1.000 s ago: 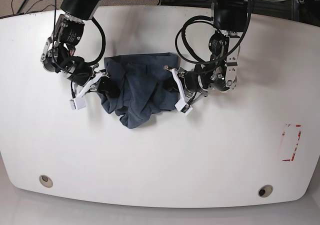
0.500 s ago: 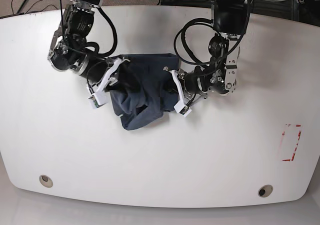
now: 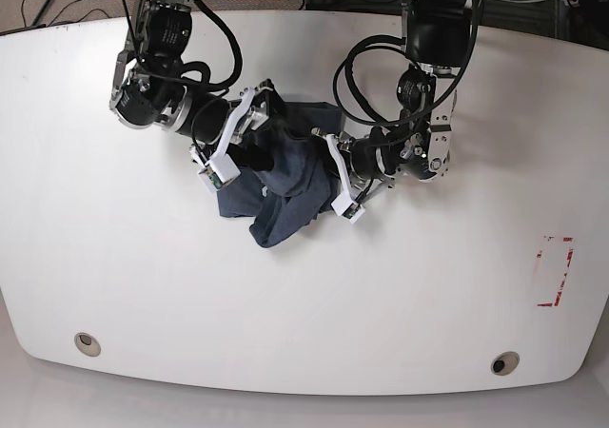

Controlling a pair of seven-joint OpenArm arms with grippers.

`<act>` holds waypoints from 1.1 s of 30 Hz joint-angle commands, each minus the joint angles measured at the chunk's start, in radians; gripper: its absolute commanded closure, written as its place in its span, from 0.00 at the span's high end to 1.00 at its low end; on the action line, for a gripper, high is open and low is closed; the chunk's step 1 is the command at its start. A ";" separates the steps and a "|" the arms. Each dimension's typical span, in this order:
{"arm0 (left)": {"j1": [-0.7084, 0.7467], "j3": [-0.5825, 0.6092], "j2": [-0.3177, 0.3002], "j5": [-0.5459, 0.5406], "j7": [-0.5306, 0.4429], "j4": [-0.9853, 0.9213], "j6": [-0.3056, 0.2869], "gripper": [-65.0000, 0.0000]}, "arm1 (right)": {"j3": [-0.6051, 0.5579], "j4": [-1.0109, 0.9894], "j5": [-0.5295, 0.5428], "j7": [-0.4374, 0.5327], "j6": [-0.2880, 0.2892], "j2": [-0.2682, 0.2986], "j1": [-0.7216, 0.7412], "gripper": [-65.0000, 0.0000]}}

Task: Layout the t-shirt on the table in an organized manner, then fold the t-shirt properly
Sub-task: 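Lift the bundle's edge with the right gripper and release the left gripper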

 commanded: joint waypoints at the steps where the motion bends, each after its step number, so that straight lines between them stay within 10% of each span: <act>1: 0.002 0.002 -0.004 0.085 0.068 -0.009 0.024 0.00 | 0.002 0.044 0.028 0.023 0.007 0.027 0.010 0.74; 26: 0.004 -0.061 -0.004 0.011 0.045 0.071 0.017 0.00 | 0.033 -0.132 0.030 0.086 0.007 0.044 0.060 0.63; 33: 0.001 -0.062 -0.036 -0.078 0.045 0.083 0.024 0.19 | -0.033 -0.131 0.031 0.086 0.007 0.008 0.059 0.63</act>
